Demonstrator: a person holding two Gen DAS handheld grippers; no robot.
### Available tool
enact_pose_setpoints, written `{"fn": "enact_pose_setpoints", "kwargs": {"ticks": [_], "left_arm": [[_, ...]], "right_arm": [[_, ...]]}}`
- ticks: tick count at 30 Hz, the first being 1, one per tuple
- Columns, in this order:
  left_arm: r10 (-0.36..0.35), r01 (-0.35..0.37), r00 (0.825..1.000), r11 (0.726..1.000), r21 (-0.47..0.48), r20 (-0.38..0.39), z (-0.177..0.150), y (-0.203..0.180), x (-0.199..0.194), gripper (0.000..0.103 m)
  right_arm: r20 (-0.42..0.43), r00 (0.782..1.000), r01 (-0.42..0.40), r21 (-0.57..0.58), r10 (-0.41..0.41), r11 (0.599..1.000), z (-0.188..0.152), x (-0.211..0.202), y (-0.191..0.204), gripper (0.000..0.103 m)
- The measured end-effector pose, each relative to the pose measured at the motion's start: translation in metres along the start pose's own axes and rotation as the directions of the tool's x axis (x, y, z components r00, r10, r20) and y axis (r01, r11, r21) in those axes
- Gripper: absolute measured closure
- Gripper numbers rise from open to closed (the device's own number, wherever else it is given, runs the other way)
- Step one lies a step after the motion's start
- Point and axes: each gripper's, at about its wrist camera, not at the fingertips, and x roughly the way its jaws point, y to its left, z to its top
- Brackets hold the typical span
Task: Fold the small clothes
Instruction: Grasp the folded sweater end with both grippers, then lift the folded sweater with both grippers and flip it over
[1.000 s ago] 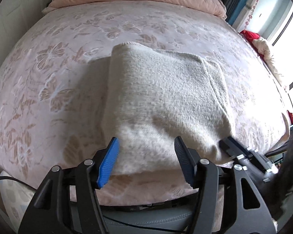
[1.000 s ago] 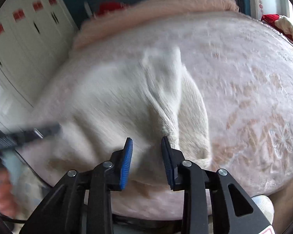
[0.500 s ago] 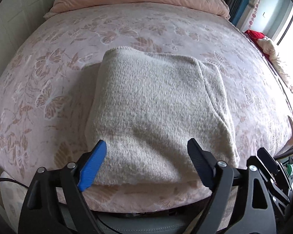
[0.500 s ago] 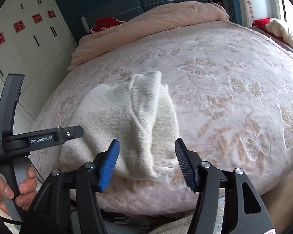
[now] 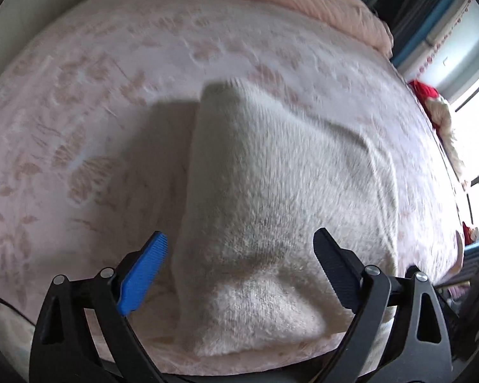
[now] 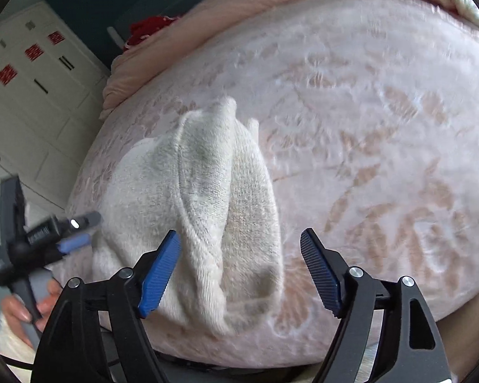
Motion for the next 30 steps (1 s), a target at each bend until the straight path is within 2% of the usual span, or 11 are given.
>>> {"fn": "enact_pose_setpoints", "kwargs": {"ticks": [5,8,11,15,16,17,18,20,22,24,30], "left_arm": [[-0.008,0.008,0.998,1.0,-0.001,-0.055,-0.008,0.003,0.03,0.007],[-0.078,0.072,0.992,0.995,-0.062,-0.099,-0.006,0.014,0.041,0.005],[-0.15,0.135,0.979,0.984,-0.119,-0.134,-0.004,0.025,0.052,0.005],[-0.178,0.167,0.975,0.982,-0.091,-0.134,-0.005,0.024,0.057,0.005],[-0.187,0.175,0.973,0.98,-0.095,-0.137,-0.005,0.024,0.059,0.005],[-0.198,0.185,0.97,0.978,-0.102,-0.139,-0.005,0.024,0.06,0.005],[-0.212,0.198,0.967,0.974,-0.111,-0.142,-0.003,0.025,0.061,0.007],[-0.246,0.229,0.958,0.966,-0.123,-0.147,0.0,0.026,0.058,0.021],[-0.266,0.25,0.953,0.961,-0.12,-0.143,0.003,0.024,0.05,0.045],[-0.269,0.26,0.955,0.962,-0.087,-0.125,0.005,0.02,0.034,0.054],[-0.305,0.308,0.948,0.951,0.025,-0.09,0.006,-0.006,-0.027,0.057]], "right_arm": [[-0.091,0.995,-0.043,0.07,0.049,0.997,-0.002,0.032,0.0,0.027],[-0.13,0.99,-0.039,0.097,0.051,0.994,-0.008,0.05,0.0,0.024],[-0.12,0.991,-0.047,0.12,0.062,0.992,-0.009,0.058,0.001,0.018],[-0.118,0.99,-0.064,0.136,0.08,0.989,-0.006,0.066,0.004,0.016],[-0.113,0.989,-0.077,0.152,0.094,0.985,-0.006,0.068,0.004,0.019],[-0.109,0.988,-0.089,0.16,0.107,0.983,-0.005,0.07,0.004,0.03],[-0.108,0.984,-0.12,0.177,0.14,0.977,-0.005,0.073,0.005,0.037],[-0.098,0.979,-0.157,0.218,0.181,0.963,0.001,0.077,0.004,0.061],[-0.073,0.978,-0.177,0.225,0.198,0.958,0.001,0.072,0.006,0.067],[-0.04,0.979,-0.187,0.197,0.198,0.962,0.004,0.058,0.018,0.069],[0.095,0.98,-0.183,0.091,0.174,0.979,0.008,-0.022,0.057,0.07]]}}
